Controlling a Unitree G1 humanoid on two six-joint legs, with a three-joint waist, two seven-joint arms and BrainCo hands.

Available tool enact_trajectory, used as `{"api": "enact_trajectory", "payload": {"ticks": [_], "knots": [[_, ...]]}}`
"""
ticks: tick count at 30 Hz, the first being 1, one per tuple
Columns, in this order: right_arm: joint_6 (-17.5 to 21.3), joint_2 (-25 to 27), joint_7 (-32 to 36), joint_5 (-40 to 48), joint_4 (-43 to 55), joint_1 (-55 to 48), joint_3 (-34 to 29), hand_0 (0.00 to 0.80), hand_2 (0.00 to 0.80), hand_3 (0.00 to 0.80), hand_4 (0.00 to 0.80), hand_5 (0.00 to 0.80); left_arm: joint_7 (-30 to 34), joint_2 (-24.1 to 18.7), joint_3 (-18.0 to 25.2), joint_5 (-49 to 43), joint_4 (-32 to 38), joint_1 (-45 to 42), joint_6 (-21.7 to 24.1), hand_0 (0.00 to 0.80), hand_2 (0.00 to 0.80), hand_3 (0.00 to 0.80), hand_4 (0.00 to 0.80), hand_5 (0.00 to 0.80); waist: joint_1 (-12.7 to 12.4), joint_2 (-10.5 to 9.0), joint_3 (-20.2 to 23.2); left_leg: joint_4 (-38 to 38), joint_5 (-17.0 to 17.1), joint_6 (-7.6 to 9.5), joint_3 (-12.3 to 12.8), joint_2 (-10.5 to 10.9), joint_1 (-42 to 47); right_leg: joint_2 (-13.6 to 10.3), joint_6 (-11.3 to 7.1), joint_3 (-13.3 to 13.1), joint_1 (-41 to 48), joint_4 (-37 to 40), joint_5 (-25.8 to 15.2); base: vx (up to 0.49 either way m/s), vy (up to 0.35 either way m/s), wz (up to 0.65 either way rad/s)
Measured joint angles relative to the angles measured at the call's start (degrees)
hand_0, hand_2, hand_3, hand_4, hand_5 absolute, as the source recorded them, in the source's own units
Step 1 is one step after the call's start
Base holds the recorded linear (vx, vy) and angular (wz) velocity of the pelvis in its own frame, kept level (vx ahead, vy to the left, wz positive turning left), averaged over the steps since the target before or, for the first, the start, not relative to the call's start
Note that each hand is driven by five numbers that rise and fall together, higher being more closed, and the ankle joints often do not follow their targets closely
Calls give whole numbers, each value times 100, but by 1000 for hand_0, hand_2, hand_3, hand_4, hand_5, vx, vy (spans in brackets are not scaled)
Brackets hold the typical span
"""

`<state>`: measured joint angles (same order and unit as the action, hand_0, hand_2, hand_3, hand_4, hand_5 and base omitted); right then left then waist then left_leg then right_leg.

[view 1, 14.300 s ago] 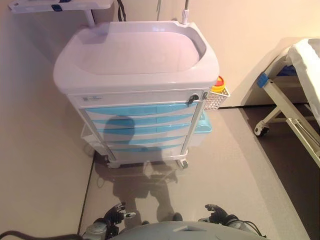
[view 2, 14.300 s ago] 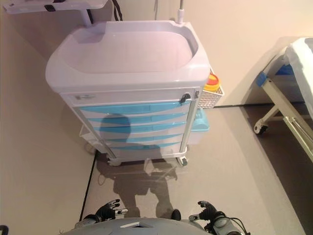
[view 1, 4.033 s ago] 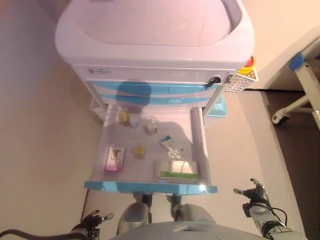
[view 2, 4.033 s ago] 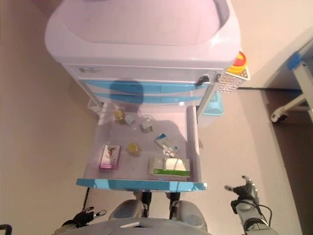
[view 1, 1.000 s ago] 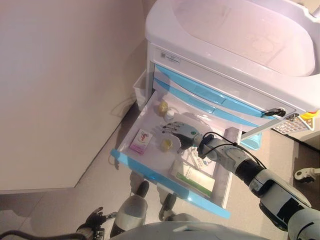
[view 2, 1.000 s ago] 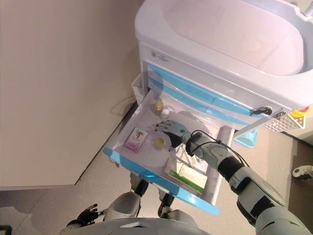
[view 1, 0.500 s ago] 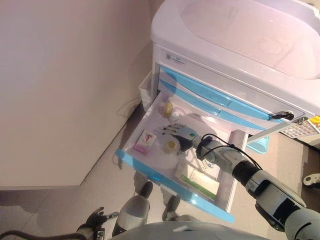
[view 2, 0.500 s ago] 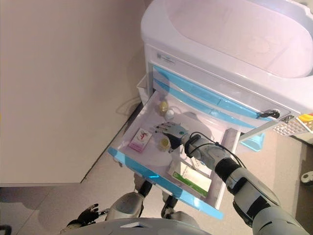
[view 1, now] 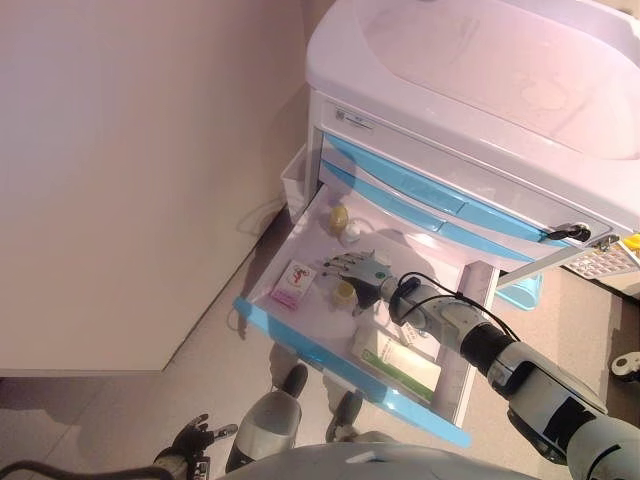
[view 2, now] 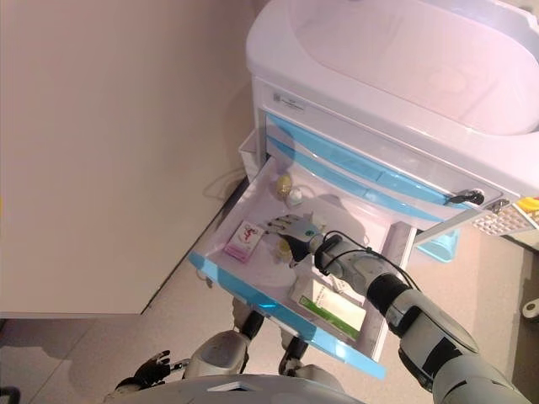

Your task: Open the drawer and pick up the medicine

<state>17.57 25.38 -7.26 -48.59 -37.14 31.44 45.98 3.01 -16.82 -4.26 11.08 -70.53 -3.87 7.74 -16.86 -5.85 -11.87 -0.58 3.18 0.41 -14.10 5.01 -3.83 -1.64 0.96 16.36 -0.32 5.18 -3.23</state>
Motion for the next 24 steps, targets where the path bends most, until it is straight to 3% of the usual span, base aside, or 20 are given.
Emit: {"api": "enact_trajectory", "payload": {"ticks": [24], "knots": [[-138, -188, -101, -231, -350, -21, 0, 0, 0, 0, 0, 0, 0, -3, -109, 0, 4, 5, -2, 0, 0, 0, 0, 0, -8, -75, 41, 0, 2, 2, -29, 1, 1, -1, -2, 7, 3, 0, 1, 0, 0, 0]]}}
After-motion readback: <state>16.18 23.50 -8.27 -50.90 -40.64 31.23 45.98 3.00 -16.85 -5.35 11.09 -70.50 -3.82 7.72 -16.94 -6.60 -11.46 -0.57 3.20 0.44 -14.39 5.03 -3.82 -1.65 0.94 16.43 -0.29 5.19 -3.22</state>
